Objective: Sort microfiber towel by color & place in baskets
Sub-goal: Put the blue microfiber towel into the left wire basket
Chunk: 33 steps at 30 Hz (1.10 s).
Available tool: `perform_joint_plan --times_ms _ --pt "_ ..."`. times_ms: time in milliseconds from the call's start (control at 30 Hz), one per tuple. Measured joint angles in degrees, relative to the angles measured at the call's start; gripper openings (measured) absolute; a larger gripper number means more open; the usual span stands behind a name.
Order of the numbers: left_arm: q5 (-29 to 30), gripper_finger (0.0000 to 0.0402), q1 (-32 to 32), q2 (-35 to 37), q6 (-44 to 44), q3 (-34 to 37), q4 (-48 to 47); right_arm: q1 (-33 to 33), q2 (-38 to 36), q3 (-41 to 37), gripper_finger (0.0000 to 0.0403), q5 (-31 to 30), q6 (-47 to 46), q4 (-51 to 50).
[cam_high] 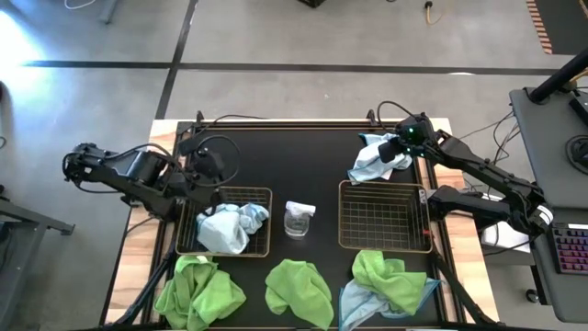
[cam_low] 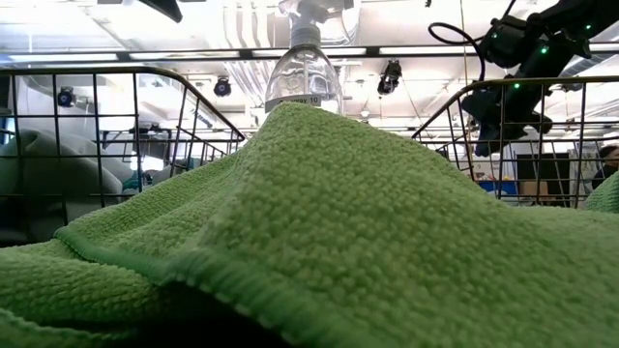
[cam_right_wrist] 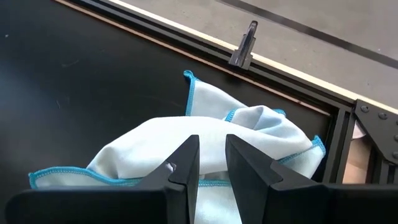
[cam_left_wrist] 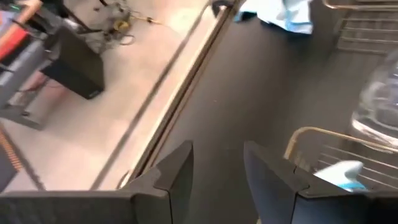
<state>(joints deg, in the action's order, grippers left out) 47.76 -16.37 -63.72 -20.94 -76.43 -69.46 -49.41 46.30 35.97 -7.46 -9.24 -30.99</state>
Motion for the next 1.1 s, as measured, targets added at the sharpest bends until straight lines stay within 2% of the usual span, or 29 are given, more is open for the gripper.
perform_joint_plan --times_ms 100,267,400,533,600,733,1000,1100 --pt "3.6 0.0127 0.5 0.6 0.0 0.4 -0.2 0.0 0.0 0.0 0.0073 -0.2 0.3 0.5" --pt "6.4 0.0126 3.5 2.4 -0.7 1.6 -0.3 -0.1 0.8 0.0 0.0073 -2.0 -1.8 2.7" --pt "7.3 0.0126 8.0 3.8 -0.2 2.1 -0.4 -0.2 3.4 0.0 0.0073 -5.8 -2.8 3.3" --pt "7.2 0.0126 13.3 4.5 4.2 2.2 -0.3 -0.3 6.9 0.0 0.0073 -6.0 -2.8 3.2" --pt "6.1 0.0126 15.7 4.8 8.8 2.2 -0.1 -0.2 8.6 0.0 0.0073 -5.8 -2.7 3.1" --pt "-0.3 0.0126 20.2 5.7 17.0 2.3 1.9 -0.2 11.3 0.0 0.0073 -3.7 -2.6 2.6" --pt "-2.3 0.0126 29.4 7.4 24.1 2.3 6.1 -0.2 14.9 0.0 0.0073 -3.5 0.2 2.5" --pt "-6.1 0.0126 32.5 7.9 27.0 2.3 8.3 -0.2 15.6 0.3 0.0074 -3.6 1.3 2.1"
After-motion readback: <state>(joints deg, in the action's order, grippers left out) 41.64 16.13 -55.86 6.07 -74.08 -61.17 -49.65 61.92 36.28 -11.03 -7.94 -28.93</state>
